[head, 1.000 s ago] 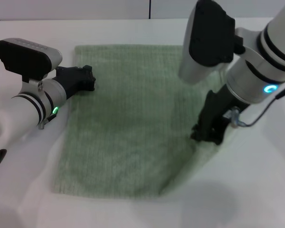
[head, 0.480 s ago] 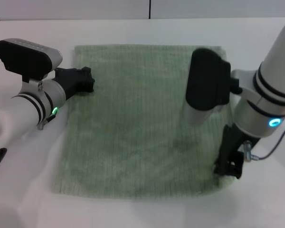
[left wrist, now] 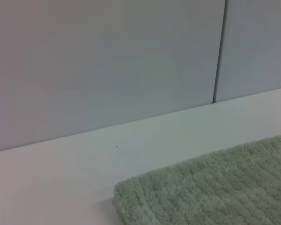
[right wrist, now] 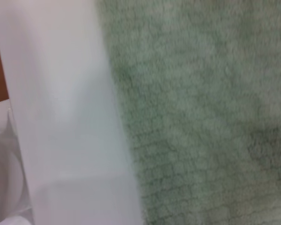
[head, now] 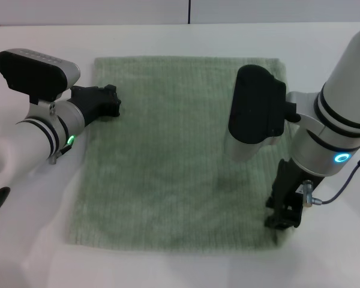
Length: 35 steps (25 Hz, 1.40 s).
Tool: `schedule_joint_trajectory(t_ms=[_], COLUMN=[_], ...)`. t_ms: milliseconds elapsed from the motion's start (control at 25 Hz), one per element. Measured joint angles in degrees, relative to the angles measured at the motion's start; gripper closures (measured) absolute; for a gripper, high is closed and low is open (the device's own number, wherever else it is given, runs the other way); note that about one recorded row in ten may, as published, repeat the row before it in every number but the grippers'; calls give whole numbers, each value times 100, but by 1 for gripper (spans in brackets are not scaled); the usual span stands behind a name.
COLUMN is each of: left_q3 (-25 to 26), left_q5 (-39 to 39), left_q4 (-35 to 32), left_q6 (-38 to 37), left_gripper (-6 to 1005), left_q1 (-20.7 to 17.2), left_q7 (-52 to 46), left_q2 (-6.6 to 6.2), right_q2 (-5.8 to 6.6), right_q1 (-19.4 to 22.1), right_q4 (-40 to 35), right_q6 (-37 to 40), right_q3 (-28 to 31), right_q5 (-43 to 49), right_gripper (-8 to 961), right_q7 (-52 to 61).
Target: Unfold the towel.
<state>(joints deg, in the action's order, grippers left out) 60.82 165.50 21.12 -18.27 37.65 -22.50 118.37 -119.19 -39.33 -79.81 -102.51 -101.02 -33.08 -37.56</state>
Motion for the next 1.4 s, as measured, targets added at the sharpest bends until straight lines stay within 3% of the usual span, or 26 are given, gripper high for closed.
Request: schedule_joint_trajectory(t_ms=[120,360,400,640,720,760,840,880,920,960,1000,1040,1080,1160,1400], left_q3=[0,0,0,0,52,60,60,111,111,202,202,287,287,479,623], left_q5=[0,0,0,-7,-7,-5,-5,-1,-1,0,0,1,1,0,1], left_q4=[10,38,38,95,387,462,462,541,541,543,543,529,529,504,490], left_q6=[0,-1,-1,-3,-437,-684,-684,-1553,-1553,-2240,-2240,-2912,-2912,-3779,-4258], left_gripper=[995,995,995,995,996,996,996,996,988,980,971,963,955,938,889], left_q1=[-5,-32,-32,-65,-354,-473,-473,-718,-718,-945,-945,-1122,-1122,-1394,-1587], left_q7=[0,0,0,0,46,60,60,63,63,65,65,69,69,56,19], left_q2=[0,10,10,11,-14,-24,-24,-33,-33,-35,-35,-35,-35,-36,-47], right_q2=[3,-19,-19,-37,-45,-56,-61,-64,-67,-69,-69,-69,-70,-69,-69], right_q1=[68,292,292,860,1224,1600,1756,1902,1985,2161,2161,2239,2334,2575,2545], right_q4=[-319,-1278,-1278,-2046,-2343,-2539,-2586,-2605,-2606,-2576,-2576,-2548,-2527,-2456,-2022], right_q6=[-8,273,273,1930,2731,3571,3926,4308,4508,5049,5049,5340,5655,6597,7872], right_q3=[-8,114,114,396,411,362,324,293,271,256,256,248,234,145,-82], right_q5=[48,789,789,886,866,849,825,768,723,572,572,526,498,474,807], right_gripper=[827,578,579,581,582,582,582,582,582,582,582,582,582,581,576], right_q7=[2,66,66,6,-84,-190,-219,-254,-275,-312,-312,-314,-317,-322,-358])
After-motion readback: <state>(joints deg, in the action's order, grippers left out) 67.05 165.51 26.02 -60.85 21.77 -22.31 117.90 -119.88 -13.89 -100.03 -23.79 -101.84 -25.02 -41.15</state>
